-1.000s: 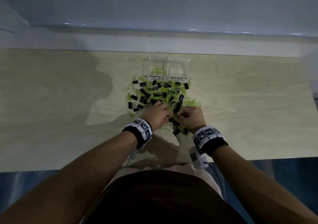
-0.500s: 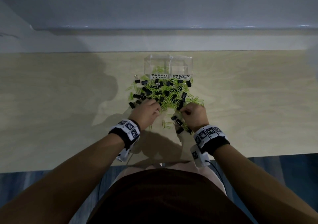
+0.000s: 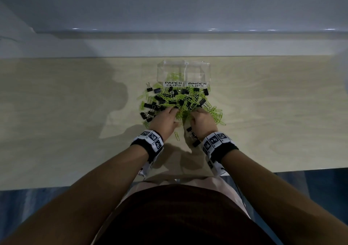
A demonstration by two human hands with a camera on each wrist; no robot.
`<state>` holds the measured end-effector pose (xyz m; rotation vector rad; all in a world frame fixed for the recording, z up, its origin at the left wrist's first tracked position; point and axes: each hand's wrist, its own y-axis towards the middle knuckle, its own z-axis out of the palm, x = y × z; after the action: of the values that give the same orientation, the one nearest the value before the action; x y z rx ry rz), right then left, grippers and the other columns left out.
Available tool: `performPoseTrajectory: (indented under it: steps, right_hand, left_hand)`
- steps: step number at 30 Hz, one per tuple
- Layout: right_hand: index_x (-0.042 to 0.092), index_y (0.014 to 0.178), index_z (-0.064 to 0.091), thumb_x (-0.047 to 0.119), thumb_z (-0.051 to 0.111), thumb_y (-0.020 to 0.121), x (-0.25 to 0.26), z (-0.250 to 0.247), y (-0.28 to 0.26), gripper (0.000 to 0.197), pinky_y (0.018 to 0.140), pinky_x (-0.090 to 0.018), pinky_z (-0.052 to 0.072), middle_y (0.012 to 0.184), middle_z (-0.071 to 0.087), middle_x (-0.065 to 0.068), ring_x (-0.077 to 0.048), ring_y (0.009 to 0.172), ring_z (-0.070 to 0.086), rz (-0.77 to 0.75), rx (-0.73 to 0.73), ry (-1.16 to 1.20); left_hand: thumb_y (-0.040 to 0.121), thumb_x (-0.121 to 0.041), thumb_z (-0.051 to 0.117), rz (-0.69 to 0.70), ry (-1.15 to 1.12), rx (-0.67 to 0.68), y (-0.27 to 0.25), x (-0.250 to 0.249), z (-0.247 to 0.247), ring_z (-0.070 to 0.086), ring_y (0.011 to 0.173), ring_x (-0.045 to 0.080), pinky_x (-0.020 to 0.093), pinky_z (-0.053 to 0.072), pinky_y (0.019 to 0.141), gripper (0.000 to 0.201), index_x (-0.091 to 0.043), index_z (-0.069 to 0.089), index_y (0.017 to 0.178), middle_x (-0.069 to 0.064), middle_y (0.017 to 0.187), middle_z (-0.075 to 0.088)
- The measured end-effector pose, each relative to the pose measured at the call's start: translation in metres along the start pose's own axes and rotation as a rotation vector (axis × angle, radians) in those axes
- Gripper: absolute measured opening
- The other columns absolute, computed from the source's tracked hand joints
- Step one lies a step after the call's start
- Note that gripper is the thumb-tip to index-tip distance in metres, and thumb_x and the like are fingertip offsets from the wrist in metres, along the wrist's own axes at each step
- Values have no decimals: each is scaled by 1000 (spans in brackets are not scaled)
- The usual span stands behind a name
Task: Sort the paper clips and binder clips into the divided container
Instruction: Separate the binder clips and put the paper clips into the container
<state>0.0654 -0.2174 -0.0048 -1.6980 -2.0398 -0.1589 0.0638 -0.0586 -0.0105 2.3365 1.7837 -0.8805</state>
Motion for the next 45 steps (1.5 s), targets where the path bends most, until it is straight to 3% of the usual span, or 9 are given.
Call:
performPoseTrajectory:
  steps: [5, 11, 17, 24, 30, 34, 38, 42, 45]
  right_hand:
    - [6, 112, 60, 5, 54, 86, 2, -1, 1, 27, 73, -36, 47, 100, 55, -12, -29, 88, 56, -30, 63, -44]
    - [3, 98, 59, 7, 58, 84, -6, 3, 7, 15, 69, -42, 52, 101, 53, -15, -34, 93, 52, -141, 74, -157]
    - [6, 87, 60, 5, 65, 78, -21, 7, 9, 11, 63, -44, 53, 95, 55, -12, -31, 84, 50, -287, 53, -203]
    - [19, 72, 53, 4, 61, 81, -17, -27, 17, 20, 75, -19, 41, 90, 51, 5, -10, 82, 51, -15, 13, 345]
    - [14, 81, 56, 9, 60, 86, 20, -69, 91, 8, 65, -15, 48, 83, 61, 5, -2, 74, 57, 40, -149, 437]
    - [21, 83, 63, 10, 64, 84, 32, -70, 128, 10, 74, -33, 57, 85, 68, 3, -14, 76, 64, 69, -99, 274]
    - [13, 88, 66, 8, 62, 85, 23, -71, 101, 7, 77, -28, 55, 89, 66, -2, -15, 76, 61, -133, -69, 117]
    - [16, 90, 68, 10, 62, 82, -1, -48, 45, 12, 77, -30, 52, 89, 63, 1, -15, 81, 56, -261, 171, 0]
    - [18, 106, 65, 18, 68, 78, -9, -27, 26, 29, 85, -34, 46, 104, 59, 1, -20, 98, 48, -301, 225, -115]
  left_hand:
    - [90, -22, 56, 21, 79, -5, 8, -5, -6, 56, 100, 25, 38, 51, 76, 27, -13, 54, 115, 5, 116, 52]
    - [92, -13, 48, 153, 269, 31, 12, -8, -7, 49, 106, 27, 38, 48, 71, 19, -4, 54, 106, 11, 112, 51]
    - [93, -17, 51, 130, -32, 11, 7, 5, -21, 58, 85, 17, 35, 52, 76, 17, -9, 62, 102, 4, 100, 63]
    - [88, -21, 61, -75, -386, -209, 31, 9, -64, 57, 74, 5, 11, 42, 68, 11, -13, 63, 95, -5, 87, 64]
    - [86, -18, 64, -158, -413, -357, 85, 4, -96, 63, 78, 12, 21, 52, 73, 9, -11, 65, 92, -1, 89, 67]
    - [85, -14, 63, -178, -176, -263, 98, 2, -96, 63, 94, 21, 29, 49, 84, 25, -12, 64, 109, 6, 108, 66]
    - [84, -20, 65, -66, -29, -239, 63, -6, -77, 57, 101, 19, 32, 46, 92, 31, -16, 60, 115, 2, 117, 58]
    - [86, -20, 62, 70, 33, 96, 17, -4, -36, 52, 109, 19, 34, 46, 95, 35, -16, 58, 121, 2, 120, 55]
    - [84, -20, 64, 84, 72, 130, 10, 2, -16, 45, 117, 22, 37, 44, 97, 44, -15, 53, 127, 3, 127, 49]
